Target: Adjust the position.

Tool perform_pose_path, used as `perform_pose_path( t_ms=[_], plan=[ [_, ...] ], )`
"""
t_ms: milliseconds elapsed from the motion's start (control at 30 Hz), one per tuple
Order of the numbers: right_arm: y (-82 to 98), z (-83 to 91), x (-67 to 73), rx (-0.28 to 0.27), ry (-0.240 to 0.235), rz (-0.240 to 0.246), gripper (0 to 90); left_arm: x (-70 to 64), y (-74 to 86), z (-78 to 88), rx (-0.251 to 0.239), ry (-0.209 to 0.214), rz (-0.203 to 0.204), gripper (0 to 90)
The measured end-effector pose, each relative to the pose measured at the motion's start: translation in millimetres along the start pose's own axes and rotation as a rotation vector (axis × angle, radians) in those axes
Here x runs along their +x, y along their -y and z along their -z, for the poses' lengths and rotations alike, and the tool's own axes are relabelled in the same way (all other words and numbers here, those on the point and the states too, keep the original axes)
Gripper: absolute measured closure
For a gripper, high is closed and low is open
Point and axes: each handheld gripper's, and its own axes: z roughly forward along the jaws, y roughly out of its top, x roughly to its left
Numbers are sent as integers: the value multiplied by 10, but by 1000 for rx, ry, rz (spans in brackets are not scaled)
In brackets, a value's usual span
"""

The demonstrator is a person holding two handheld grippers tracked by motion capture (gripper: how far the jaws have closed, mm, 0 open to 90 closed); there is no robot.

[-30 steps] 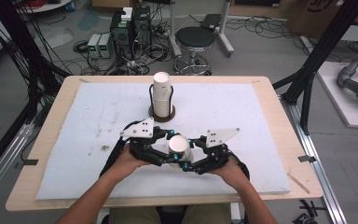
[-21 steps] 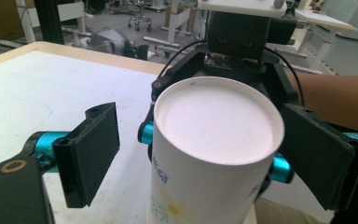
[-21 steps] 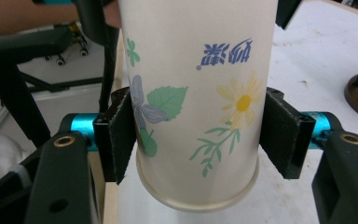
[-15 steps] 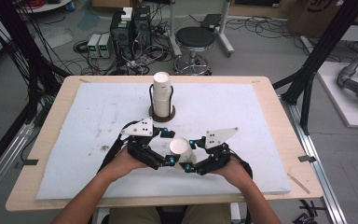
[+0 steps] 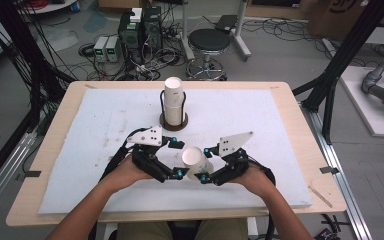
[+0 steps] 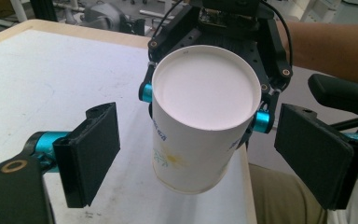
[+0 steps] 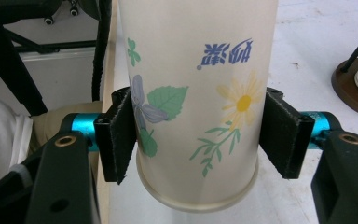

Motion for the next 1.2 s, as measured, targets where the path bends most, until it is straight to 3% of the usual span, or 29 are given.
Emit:
perform_pose_path(
  t_ms=[200,400,733,933,1200],
  plan=[
    [-55,-16,6,64,-1,31,345,-9,-9,-1,36,11,-6,142],
    [-203,-65,34,169,0,84,345,-14,-42,-20,78,14,-24,144],
    [-323,-96,33,229,-5,111,346,-15,-68,-24,125,11,-38,147],
    [-408,-124,46,312,1,137,346,-9,-89,-36,155,11,-41,157],
    [-458,-179,66,381,-5,150,345,-2,-96,-83,192,26,-36,201]
  ],
)
